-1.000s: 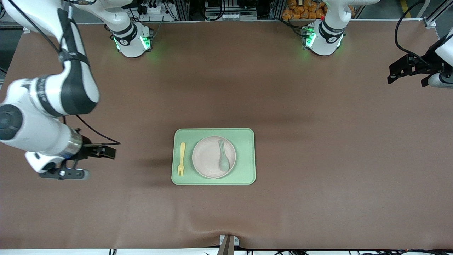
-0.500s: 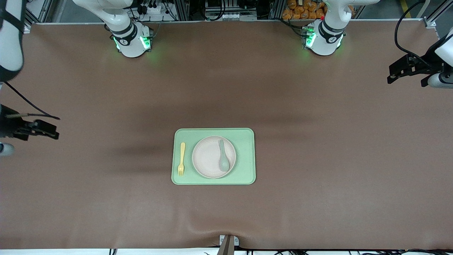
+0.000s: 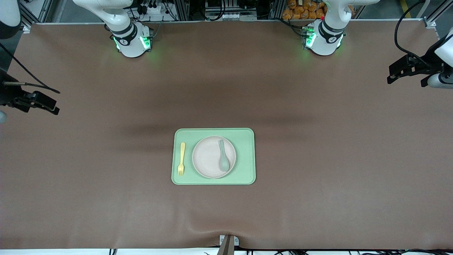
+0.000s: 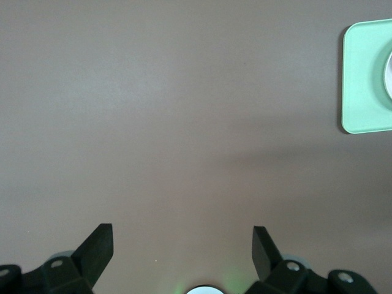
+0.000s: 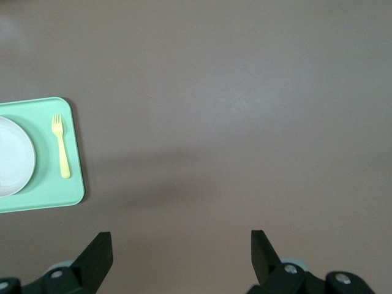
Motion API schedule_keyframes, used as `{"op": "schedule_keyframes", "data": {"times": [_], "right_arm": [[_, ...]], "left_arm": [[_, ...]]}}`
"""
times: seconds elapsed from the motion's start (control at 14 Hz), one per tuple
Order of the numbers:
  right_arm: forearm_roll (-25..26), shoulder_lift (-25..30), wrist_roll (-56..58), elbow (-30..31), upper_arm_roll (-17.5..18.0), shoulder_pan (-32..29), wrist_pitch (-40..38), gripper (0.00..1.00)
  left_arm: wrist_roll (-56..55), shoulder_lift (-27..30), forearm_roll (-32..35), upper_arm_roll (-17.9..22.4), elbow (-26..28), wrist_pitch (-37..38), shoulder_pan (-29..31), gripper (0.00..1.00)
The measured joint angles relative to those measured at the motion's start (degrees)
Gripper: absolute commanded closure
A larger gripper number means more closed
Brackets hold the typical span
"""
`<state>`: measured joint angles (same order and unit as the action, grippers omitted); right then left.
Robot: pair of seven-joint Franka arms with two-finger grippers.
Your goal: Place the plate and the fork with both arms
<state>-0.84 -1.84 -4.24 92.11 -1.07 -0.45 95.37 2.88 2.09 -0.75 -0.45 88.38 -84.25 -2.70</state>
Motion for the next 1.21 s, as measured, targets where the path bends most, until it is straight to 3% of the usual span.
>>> {"op": "schedule_keyframes", "data": {"times": [0.29, 0.71, 1.21], "right_arm": [[0.0, 0.4, -0.1, 2.1, 0.0, 0.5, 2.0, 0.00], [0.1, 0.4, 0.1, -2.5, -0.1, 0.5, 1.0, 0.00], [0.2, 0.1, 4.1, -3.5, -0.3, 0.3, 0.8, 0.00]], "left_arm": [[0.0, 0.0, 0.0, 0.0, 0.0, 0.0, 0.0, 0.00], [0.0, 0.0, 0.0, 0.0, 0.0, 0.0, 0.0, 0.00], [0.0, 0.0, 0.0, 0.0, 0.0, 0.0, 0.0, 0.00]]}}
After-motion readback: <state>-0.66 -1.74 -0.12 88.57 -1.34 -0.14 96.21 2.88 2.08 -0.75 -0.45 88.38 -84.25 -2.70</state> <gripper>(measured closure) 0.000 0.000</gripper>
